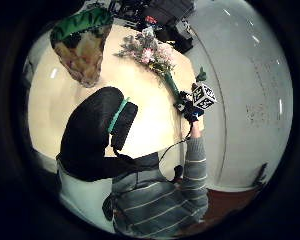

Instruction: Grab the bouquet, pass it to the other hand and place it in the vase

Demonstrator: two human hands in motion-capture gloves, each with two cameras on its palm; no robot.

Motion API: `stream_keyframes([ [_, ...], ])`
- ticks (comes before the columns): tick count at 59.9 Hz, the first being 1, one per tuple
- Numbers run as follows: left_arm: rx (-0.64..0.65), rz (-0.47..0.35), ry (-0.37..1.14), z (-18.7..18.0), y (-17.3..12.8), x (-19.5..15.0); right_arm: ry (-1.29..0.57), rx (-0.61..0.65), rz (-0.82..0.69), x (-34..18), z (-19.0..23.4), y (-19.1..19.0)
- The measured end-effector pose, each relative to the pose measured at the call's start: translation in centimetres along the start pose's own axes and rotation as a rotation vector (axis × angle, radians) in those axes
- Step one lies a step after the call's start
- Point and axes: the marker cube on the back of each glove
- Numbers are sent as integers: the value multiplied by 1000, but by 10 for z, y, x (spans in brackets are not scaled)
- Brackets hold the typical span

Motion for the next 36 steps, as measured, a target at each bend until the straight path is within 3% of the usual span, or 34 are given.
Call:
stream_keyframes([
  [5, 4, -6, -11, -2, 0, -5, -129, 152, -53, -1, -11, -17],
  [12, 15, 3, 6, -2, -5, -6, -162, 119, -61, 0, -8, -15],
  [14, 14, 3, 2, -2, -5, -6, -134, 49, 50, 6, -3, -8],
  [17, 8, -4, -7, -6, 0, -6, -47, -164, 277, 18, 8, 10],
  [19, 7, -6, -7, -6, 0, -5, -3, -233, 345, 22, 11, 18],
  [21, 11, -3, -3, -3, -4, -5, 4, -173, 323, 24, 9, 14],
  [25, 14, -4, -7, -2, -5, -5, 12, 78, 292, 31, 2, -10],
  [30, 4, -13, -22, -7, 1, -4, -50, 44, 286, 27, 2, -7],
  [33, -1, -8, -11, -6, -1, -2, -96, 159, 214, 26, -2, -15],
  [36, -7, -7, 2, -6, 0, 0, -175, 193, 90, 18, -5, -16],
])
